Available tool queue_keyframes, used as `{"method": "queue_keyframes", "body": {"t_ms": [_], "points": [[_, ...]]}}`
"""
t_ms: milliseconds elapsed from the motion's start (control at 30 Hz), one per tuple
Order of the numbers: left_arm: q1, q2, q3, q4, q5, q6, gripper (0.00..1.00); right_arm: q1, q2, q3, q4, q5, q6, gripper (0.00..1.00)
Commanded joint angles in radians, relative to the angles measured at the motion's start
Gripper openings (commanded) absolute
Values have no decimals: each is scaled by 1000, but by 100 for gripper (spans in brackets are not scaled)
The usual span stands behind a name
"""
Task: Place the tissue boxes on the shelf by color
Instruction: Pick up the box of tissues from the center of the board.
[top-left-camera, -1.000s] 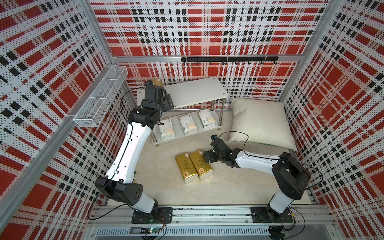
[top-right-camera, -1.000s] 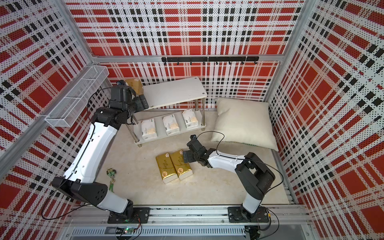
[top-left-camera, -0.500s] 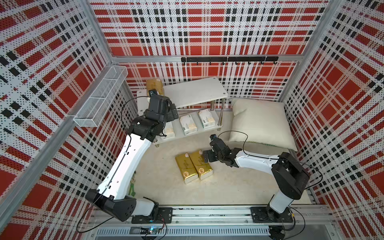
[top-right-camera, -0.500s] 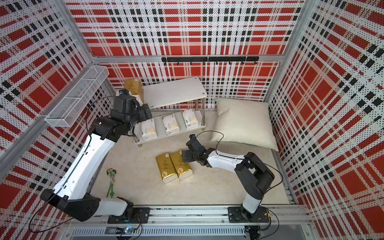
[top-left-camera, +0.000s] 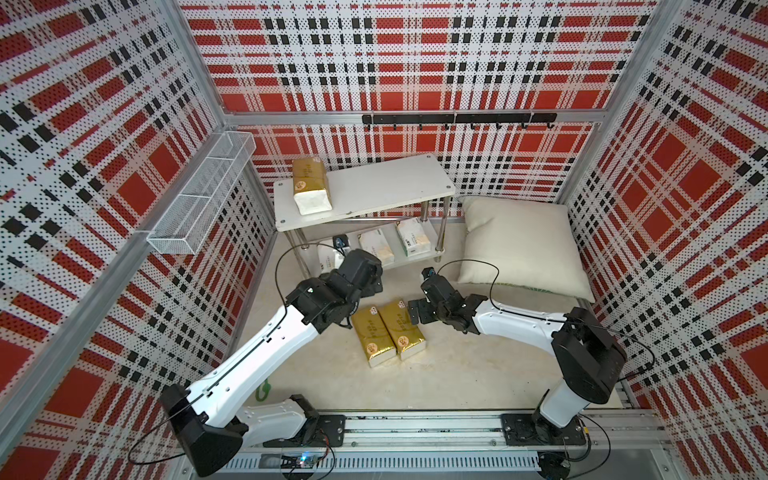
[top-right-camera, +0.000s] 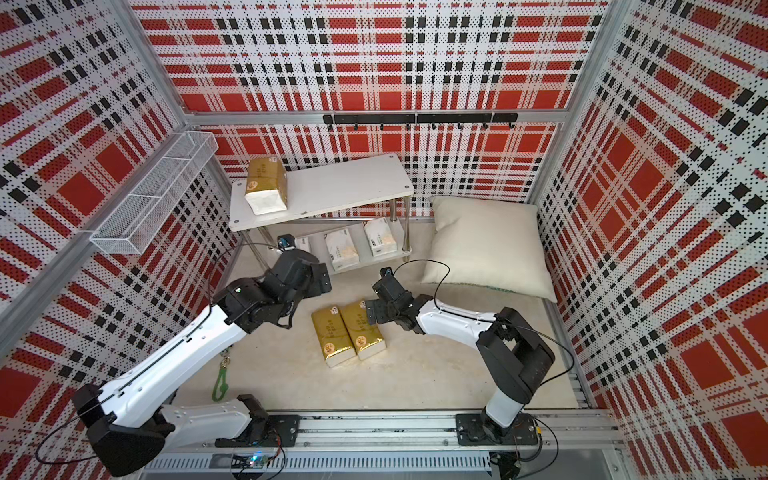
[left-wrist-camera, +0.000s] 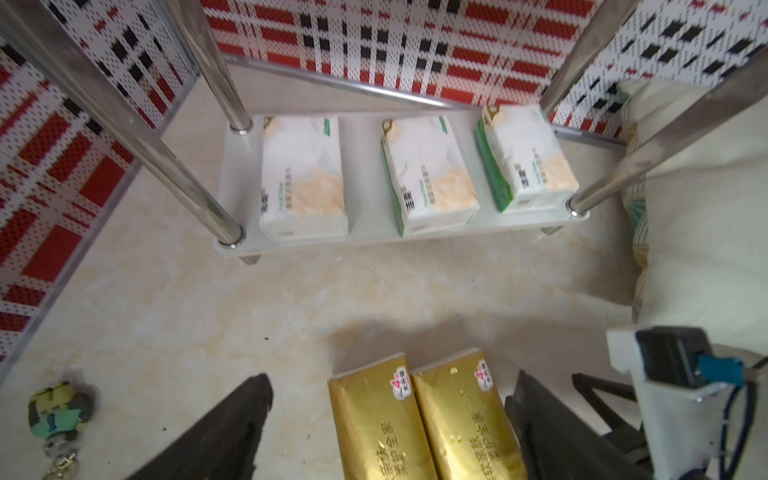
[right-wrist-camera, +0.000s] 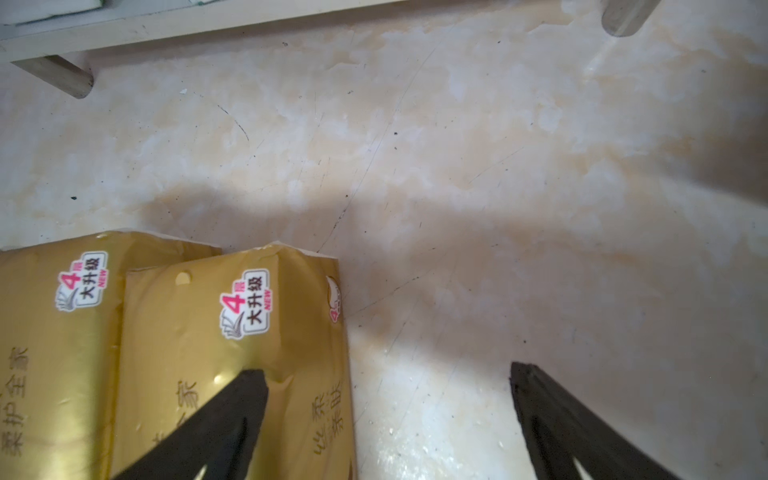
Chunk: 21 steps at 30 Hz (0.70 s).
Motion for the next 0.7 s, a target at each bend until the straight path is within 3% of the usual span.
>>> {"method": "queue_keyframes", "body": {"t_ms": [0,267,667], "points": [[-43,-22,-74,-5,-33,-134,95,6,-38,-4,-33,25,-12,100],[-133,-49,-227,45,-7,-287,95,-9,-52,-18,-37,23,-5,100],[-197,-44,-323,67,14,-405,94,-23,-53,-34,-29,15,-5,100]]}}
